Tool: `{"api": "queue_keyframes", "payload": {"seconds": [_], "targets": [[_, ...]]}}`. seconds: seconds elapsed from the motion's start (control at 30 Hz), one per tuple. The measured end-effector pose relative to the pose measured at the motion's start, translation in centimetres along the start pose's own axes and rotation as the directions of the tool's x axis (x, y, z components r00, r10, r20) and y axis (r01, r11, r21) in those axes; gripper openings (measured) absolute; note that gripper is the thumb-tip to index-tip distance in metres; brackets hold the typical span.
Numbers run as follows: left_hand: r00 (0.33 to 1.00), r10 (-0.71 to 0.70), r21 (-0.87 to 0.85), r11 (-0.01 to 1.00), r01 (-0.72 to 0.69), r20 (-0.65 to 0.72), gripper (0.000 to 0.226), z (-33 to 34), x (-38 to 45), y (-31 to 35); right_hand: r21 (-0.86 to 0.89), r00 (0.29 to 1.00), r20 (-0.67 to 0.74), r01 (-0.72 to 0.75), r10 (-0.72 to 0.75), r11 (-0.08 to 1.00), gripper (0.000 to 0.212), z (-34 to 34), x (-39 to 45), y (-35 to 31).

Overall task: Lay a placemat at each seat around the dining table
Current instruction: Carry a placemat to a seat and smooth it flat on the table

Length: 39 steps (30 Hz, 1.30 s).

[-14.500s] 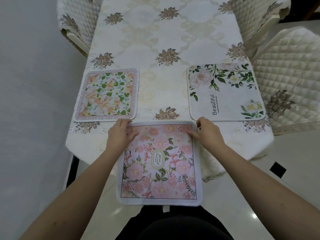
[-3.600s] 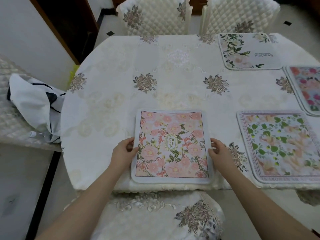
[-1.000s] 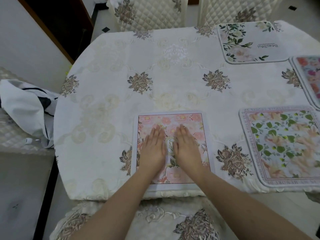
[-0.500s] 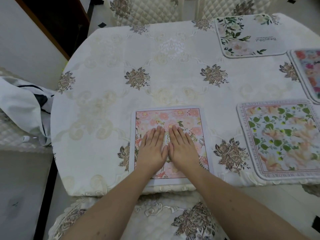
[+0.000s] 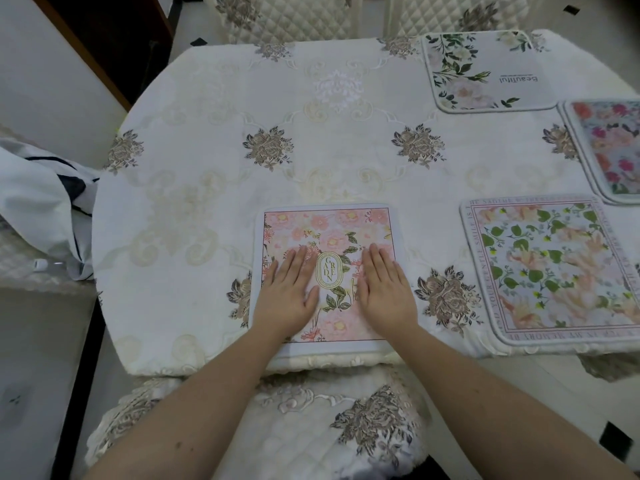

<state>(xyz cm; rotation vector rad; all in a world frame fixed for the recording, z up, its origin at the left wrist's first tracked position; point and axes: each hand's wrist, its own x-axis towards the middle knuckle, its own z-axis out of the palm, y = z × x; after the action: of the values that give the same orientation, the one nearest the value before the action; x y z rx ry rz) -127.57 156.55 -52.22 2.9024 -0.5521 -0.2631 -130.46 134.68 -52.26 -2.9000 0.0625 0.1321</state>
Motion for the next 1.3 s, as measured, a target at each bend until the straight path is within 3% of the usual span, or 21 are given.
{"api": "queue_keyframes", "payload": {"seconds": [0.47, 0.53, 0.63, 0.8, 0.93, 1.1, 1.3], "targets": [[0.999, 0.032, 0.048, 0.998, -0.033, 0.031, 0.065, -0.5, -3.8, -2.8, -0.033, 0.988, 0.133, 0.088, -0.083, 0.996, 0.061, -1.4, -2.3, 3.0], [0.999, 0.013, 0.034, 0.999, -0.014, 0.042, 0.066, -0.4, -4.3, -2.1, -0.003, 0.973, 0.172, 0.156, -0.153, 0.988, 0.062, -1.7, -2.5, 2.1], [0.988, 0.135, 0.061, 0.988, -0.140, 0.069, 0.067, 0.0, -5.2, -1.2, -0.036, 0.936, 0.210, 0.295, -0.281, 0.955, 0.074, -0.7, -3.5, 0.1], [0.941, 0.317, 0.116, 0.937, -0.330, 0.118, 0.076, -0.6, -5.4, -2.2, -0.095, 0.910, 0.258, 0.358, -0.324, 0.929, 0.106, -0.4, -4.0, -0.5], [0.920, 0.348, 0.126, 0.920, -0.372, 0.181, 0.082, -0.9, -5.9, -2.9, -0.104, 0.895, 0.303, 0.374, -0.329, 0.922, 0.115, -1.0, -3.8, -0.3], [0.910, 0.341, 0.129, 0.917, -0.377, 0.235, 0.078, -1.4, -6.7, -3.5, -0.122, 0.885, 0.350, 0.367, -0.306, 0.922, 0.114, -1.4, -3.8, -0.4], [0.917, 0.287, 0.146, 0.931, -0.336, 0.279, 0.075, -2.1, -7.1, -3.7, -0.129, 0.843, 0.444, 0.396, -0.304, 0.909, 0.090, -2.8, -4.5, 0.5]]}}
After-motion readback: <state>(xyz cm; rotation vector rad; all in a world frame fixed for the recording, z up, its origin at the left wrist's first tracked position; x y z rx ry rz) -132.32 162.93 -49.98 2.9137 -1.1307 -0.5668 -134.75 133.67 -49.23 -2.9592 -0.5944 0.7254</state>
